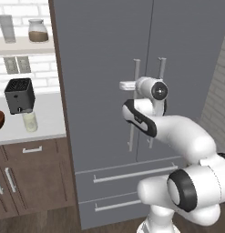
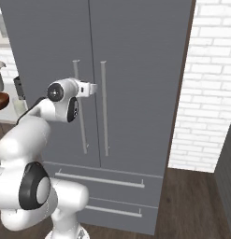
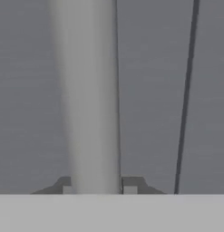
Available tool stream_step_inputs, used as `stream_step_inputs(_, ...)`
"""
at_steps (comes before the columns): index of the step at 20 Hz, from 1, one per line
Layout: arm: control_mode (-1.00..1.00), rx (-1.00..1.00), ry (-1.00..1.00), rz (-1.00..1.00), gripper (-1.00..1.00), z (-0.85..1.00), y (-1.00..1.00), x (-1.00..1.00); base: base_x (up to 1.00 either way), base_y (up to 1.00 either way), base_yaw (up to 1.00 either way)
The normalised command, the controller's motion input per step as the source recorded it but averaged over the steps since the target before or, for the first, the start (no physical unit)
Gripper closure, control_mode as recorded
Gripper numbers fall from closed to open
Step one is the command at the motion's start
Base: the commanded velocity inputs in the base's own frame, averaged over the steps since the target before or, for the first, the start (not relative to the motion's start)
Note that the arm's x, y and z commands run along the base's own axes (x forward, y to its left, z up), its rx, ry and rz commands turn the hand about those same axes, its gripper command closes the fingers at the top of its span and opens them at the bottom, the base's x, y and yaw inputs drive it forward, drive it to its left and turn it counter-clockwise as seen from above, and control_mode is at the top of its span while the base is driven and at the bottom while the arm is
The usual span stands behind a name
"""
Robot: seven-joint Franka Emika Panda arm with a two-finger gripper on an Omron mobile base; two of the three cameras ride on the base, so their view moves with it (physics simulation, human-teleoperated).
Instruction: Grab a lemon wedge from the fridge and one ice cube from the ice bowl, and put them in the glass of lemonade.
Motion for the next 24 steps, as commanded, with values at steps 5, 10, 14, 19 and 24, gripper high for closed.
stream_step_inputs(5,-1.00,-0.01,0.28,-0.02,1.00,0.05,0.09,-0.53,0.00,0.00,0.00)
stream_step_inputs(10,-1.00,-0.01,0.20,-0.01,1.00,0.00,0.18,-0.91,0.00,0.00,0.00)
stream_step_inputs(14,-1.00,-0.02,0.12,-0.02,1.00,0.00,0.29,-0.99,0.00,0.00,0.00)
stream_step_inputs(19,-1.00,-0.01,0.08,-0.02,1.00,0.00,0.32,-0.89,0.00,0.00,0.00)
stream_step_inputs(24,-1.00,-0.01,0.05,0.00,1.00,0.00,0.35,-0.77,0.00,0.00,0.00)
